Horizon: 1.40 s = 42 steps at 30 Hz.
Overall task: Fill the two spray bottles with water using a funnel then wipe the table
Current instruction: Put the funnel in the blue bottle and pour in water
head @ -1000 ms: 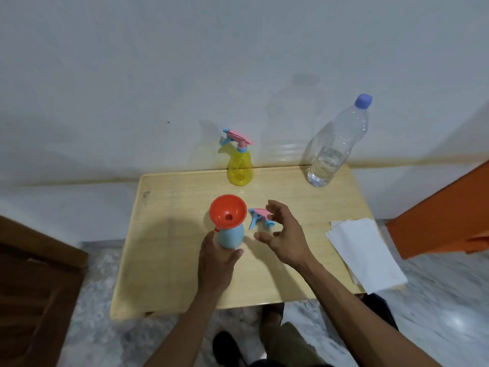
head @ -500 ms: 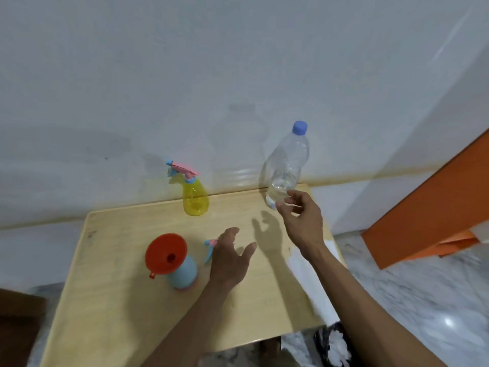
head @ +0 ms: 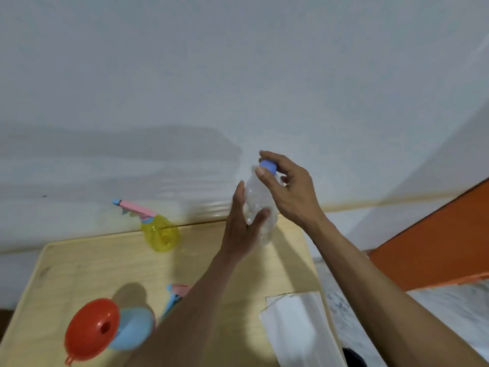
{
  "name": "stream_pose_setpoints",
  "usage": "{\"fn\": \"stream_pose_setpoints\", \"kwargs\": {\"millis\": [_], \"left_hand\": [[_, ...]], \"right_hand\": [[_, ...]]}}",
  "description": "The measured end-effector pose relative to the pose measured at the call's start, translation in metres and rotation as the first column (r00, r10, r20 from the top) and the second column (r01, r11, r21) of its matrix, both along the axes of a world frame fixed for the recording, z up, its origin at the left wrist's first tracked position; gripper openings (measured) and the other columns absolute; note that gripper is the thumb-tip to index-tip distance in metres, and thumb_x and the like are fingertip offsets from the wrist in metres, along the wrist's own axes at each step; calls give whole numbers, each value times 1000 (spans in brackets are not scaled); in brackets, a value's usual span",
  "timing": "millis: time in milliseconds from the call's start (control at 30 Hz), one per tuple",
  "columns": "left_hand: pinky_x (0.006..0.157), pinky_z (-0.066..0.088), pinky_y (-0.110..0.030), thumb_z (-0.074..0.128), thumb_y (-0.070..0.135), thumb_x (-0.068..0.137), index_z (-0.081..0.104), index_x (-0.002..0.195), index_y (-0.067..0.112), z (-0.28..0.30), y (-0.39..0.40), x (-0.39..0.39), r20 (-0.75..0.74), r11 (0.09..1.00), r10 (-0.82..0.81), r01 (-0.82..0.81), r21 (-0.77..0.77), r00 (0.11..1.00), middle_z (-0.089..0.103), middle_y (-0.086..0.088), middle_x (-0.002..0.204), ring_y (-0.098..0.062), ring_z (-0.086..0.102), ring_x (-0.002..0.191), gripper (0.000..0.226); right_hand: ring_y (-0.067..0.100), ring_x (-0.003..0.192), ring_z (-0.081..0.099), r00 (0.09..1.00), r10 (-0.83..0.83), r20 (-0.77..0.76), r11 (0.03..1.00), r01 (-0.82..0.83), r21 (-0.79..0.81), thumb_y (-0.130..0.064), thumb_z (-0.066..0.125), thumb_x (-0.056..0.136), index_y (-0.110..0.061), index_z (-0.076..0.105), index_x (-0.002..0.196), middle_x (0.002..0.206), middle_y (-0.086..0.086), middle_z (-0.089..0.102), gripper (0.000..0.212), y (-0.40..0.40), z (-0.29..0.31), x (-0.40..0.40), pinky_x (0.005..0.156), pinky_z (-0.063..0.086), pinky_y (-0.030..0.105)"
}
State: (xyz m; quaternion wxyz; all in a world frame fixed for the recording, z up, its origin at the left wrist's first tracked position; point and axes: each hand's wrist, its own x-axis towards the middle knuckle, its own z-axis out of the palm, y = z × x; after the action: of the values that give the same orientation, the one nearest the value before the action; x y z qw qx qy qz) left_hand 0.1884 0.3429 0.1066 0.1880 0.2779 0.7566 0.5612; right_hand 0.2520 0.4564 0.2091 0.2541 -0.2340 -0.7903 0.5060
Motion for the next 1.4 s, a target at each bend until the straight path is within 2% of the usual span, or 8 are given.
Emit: {"fn": "stream_pose_setpoints", "kwargs": {"millis": [200, 300, 367, 500, 833, 1067, 1200, 1400], "left_hand": [[113, 40, -32, 46, 63, 93, 11, 157, 41, -5, 9, -8, -18, 1000, -24, 25, 19, 1000, 37, 18, 155, -2, 38, 143, 76], [109, 40, -24, 44, 65, 91, 14, 156, 37, -4, 8, -7, -41, 1000, 1, -1, 10, 999, 43, 7, 155, -2, 42, 140, 77], [110, 42, -29, 44, 66, 91, 15, 156, 35, -4, 3, -2, -49, 1000, 27, -27, 7, 998, 46, 2, 154, -6, 45, 139, 78], [113, 42, -35, 46, 61, 93, 19, 156, 33, 1, -25, 16, -75, 998, 69, -68, 18, 995, 47, 4, 153, -5, 46, 139, 74], [104, 39, -11, 50, 59, 91, 24, 154, 38, 12, -153, 85, -72, 988, 131, -124, 96, 989, 47, 17, 149, 3, 48, 134, 72], [115, 36, -26, 49, 59, 94, 26, 156, 27, -7, -223, 125, -51, 987, 124, -118, 110, 991, 44, 8, 155, -4, 42, 142, 74], [109, 34, -12, 46, 69, 91, 25, 157, 22, -12, -238, 140, -23, 988, 114, -111, 111, 993, 41, 18, 153, 2, 40, 141, 84], [102, 31, -3, 48, 51, 93, 29, 156, 22, -12, -241, 144, -8, 985, 109, -107, 136, 994, 40, 31, 144, 14, 40, 135, 72]], "right_hand": [[-2, 117, 60, 999, 35, -12, 999, -36, -20, -36, 69, 95, -30, 63, 129, 126, -19, 66, 35, 11, -11, -4, 101, 45, 21], [0, 113, 62, 999, 36, -25, 999, -36, -16, -34, 66, 97, -28, 63, 124, 120, -17, 68, 28, 7, -15, -4, 94, 44, 13], [-1, 111, 63, 998, 36, -51, 999, -36, -6, -31, 66, 98, -28, 63, 121, 119, -15, 68, 24, -2, -16, -1, 92, 44, 11], [3, 112, 65, 992, 59, -109, 998, -60, -2, -28, 67, 97, -26, 63, 121, 119, -10, 70, 24, -27, -10, 15, 95, 48, 17], [8, 109, 67, 980, 107, -166, 988, -123, -89, -31, 71, 94, -34, 65, 114, 114, -11, 72, 21, -147, 9, 79, 98, 52, 30], [9, 111, 66, 984, 111, -138, 985, -127, -114, -30, 72, 94, -41, 66, 111, 113, -15, 72, 22, -217, -10, 117, 100, 52, 35], [9, 111, 66, 988, 98, -122, 988, -111, -110, -29, 72, 94, -32, 68, 115, 114, -15, 72, 22, -234, -17, 130, 101, 52, 37], [12, 112, 67, 987, 106, -123, 987, -120, -104, -31, 76, 90, -24, 65, 120, 115, -9, 72, 33, -243, -16, 138, 100, 52, 34]]}}
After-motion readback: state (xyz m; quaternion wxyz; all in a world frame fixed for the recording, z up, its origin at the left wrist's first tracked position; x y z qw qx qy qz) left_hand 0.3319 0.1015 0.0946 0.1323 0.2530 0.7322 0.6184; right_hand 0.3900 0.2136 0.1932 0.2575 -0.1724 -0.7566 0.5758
